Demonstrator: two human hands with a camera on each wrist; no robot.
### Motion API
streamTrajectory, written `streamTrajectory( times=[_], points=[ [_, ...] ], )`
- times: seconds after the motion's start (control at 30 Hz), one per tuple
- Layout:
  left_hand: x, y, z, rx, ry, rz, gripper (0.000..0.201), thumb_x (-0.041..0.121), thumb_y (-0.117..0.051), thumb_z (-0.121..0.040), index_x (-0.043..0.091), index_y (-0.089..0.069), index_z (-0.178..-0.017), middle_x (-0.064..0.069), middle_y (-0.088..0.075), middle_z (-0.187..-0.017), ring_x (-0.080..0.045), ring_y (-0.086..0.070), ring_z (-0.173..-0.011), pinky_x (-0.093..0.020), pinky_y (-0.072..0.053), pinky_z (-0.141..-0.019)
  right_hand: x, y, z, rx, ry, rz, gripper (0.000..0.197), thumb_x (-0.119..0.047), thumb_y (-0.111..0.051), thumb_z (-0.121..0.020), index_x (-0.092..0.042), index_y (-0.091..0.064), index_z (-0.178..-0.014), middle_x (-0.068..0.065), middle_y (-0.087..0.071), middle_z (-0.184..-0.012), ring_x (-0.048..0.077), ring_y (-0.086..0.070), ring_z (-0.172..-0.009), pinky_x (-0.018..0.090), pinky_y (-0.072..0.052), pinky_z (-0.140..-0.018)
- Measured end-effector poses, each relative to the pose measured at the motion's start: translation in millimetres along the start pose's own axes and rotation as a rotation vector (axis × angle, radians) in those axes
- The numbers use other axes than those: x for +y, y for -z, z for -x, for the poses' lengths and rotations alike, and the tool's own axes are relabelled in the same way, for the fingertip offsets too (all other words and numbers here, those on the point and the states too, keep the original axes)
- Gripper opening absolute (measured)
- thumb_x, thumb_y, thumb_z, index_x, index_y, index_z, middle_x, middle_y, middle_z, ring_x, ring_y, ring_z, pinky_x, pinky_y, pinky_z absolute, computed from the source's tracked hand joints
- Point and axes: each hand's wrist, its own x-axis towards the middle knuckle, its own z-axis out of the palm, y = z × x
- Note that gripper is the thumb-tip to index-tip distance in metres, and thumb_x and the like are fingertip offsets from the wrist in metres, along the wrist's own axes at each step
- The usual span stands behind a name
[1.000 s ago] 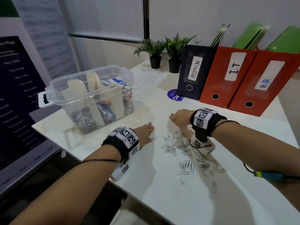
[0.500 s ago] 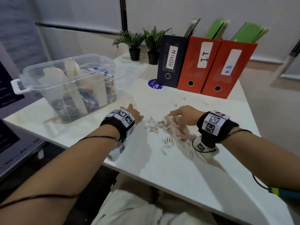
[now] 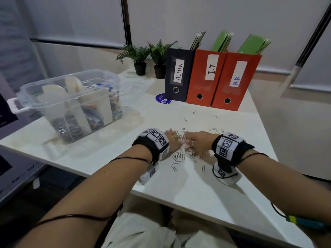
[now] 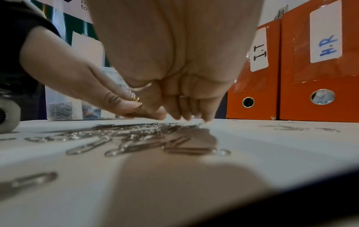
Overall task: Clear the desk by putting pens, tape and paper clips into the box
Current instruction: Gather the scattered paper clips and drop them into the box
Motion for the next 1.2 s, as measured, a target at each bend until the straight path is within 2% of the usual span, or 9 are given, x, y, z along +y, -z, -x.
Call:
streamTrajectory(
  times=[0.1, 0.17, 0.23, 0.47, 0.53, 0.63, 0.87, 1.13, 1.2],
  points=[
    [-2.0, 12.9, 10.4, -0.001, -0.124, -0.079, 0.074, 0.057, -0.030, -0.094, 0.014, -0.011, -0.151, -0.006, -0.004, -0.158, -0.026, -0.009, -0.146, -0.046, -0.016, -0.118, 3.9, -1.1, 0.2, 0.124, 0.006, -0.013, 0.041, 0.001, -0.041, -0.091, -0.013, -0.045, -0.130, 0.006, -0.034, -0.150, 0.022, -0.033, -0.138, 0.031, -0.029, -0.111],
    [-9.2, 20.8, 14.0, -0.019, -0.210, -0.070, 0.089, 0.074, -0.049, -0.073, 0.022, -0.032, -0.144, -0.005, -0.031, -0.152, -0.027, -0.037, -0.135, -0.045, -0.036, -0.108, 4.3, -1.2, 1.2, 0.175, -0.023, -0.061, 0.047, 0.003, -0.038, -0.091, -0.011, -0.042, -0.136, 0.006, -0.043, -0.143, 0.022, -0.041, -0.132, 0.029, -0.034, -0.106],
    [-10.0, 24.0, 23.7, 0.000, -0.282, -0.034, 0.092, 0.070, -0.071, -0.054, 0.027, -0.045, -0.130, 0.002, -0.056, -0.129, -0.020, -0.057, -0.113, -0.036, -0.048, -0.095, 2.7, -3.0, 2.0, 0.135, -0.022, -0.080, 0.050, 0.003, -0.037, -0.092, -0.009, -0.036, -0.141, 0.006, -0.049, -0.138, 0.022, -0.045, -0.128, 0.028, -0.037, -0.102],
    [-6.8, 25.0, 24.2, 0.081, -0.214, -0.195, 0.109, 0.064, -0.076, -0.051, 0.020, -0.032, -0.141, 0.000, -0.033, -0.142, -0.024, -0.043, -0.124, -0.046, -0.044, -0.098, 3.9, -6.4, -12.0, 0.226, -0.002, -0.053, 0.043, 0.004, -0.038, -0.092, -0.004, -0.047, -0.133, 0.014, -0.051, -0.130, 0.027, -0.052, -0.117, 0.031, -0.041, -0.099],
    [-5.0, 25.8, 22.1, 0.068, -0.243, -0.158, 0.088, 0.062, -0.073, -0.058, 0.033, -0.041, -0.134, 0.005, -0.034, -0.143, -0.020, -0.044, -0.124, -0.043, -0.044, -0.099, 3.3, -5.1, -17.1, 0.262, 0.005, -0.066, 0.046, 0.005, -0.037, -0.091, -0.005, -0.043, -0.136, 0.014, -0.046, -0.134, 0.027, -0.048, -0.121, 0.030, -0.037, -0.100],
    [-3.6, 27.1, 19.8, 0.072, -0.292, -0.072, 0.031, 0.050, -0.072, -0.066, 0.042, -0.063, -0.095, 0.011, -0.052, -0.105, -0.015, -0.058, -0.099, -0.032, -0.049, -0.082, 0.4, -1.0, -27.7, 0.269, 0.009, -0.055, 0.048, 0.006, -0.037, -0.091, -0.004, -0.041, -0.138, 0.015, -0.043, -0.139, 0.027, -0.044, -0.127, 0.030, -0.034, -0.105],
    [1.3, 27.5, 2.7, 0.078, -0.268, -0.096, 0.039, 0.023, -0.074, -0.077, 0.011, -0.062, -0.113, -0.007, -0.059, -0.111, -0.024, -0.059, -0.102, -0.027, -0.044, -0.080, -7.4, 1.5, -44.4, 0.190, 0.041, -0.016, 0.027, 0.001, -0.045, -0.090, -0.004, -0.061, -0.112, 0.014, -0.059, -0.118, 0.029, -0.055, -0.109, 0.029, -0.039, -0.081],
    [-1.2, 32.8, -2.7, 0.049, -0.224, -0.101, 0.025, 0.018, -0.065, -0.085, 0.006, -0.068, -0.107, -0.010, -0.068, -0.110, -0.024, -0.062, -0.104, -0.026, -0.045, -0.088, -7.6, -1.4, -36.9, 0.179, 0.148, -0.097, 0.024, -0.003, -0.043, -0.089, -0.020, -0.058, -0.095, 0.012, -0.049, -0.120, 0.027, -0.048, -0.113, 0.032, -0.040, -0.093],
    [-2.5, 32.2, -4.9, 0.075, -0.198, -0.109, 0.023, 0.016, -0.061, -0.088, 0.006, -0.068, -0.108, -0.010, -0.067, -0.111, -0.025, -0.061, -0.105, -0.027, -0.045, -0.090, -6.3, -3.3, -36.8, 0.169, 0.164, -0.066, 0.031, 0.003, -0.045, -0.086, -0.012, -0.062, -0.108, 0.009, -0.049, -0.120, 0.026, -0.048, -0.114, 0.033, -0.043, -0.096]
  ],
)
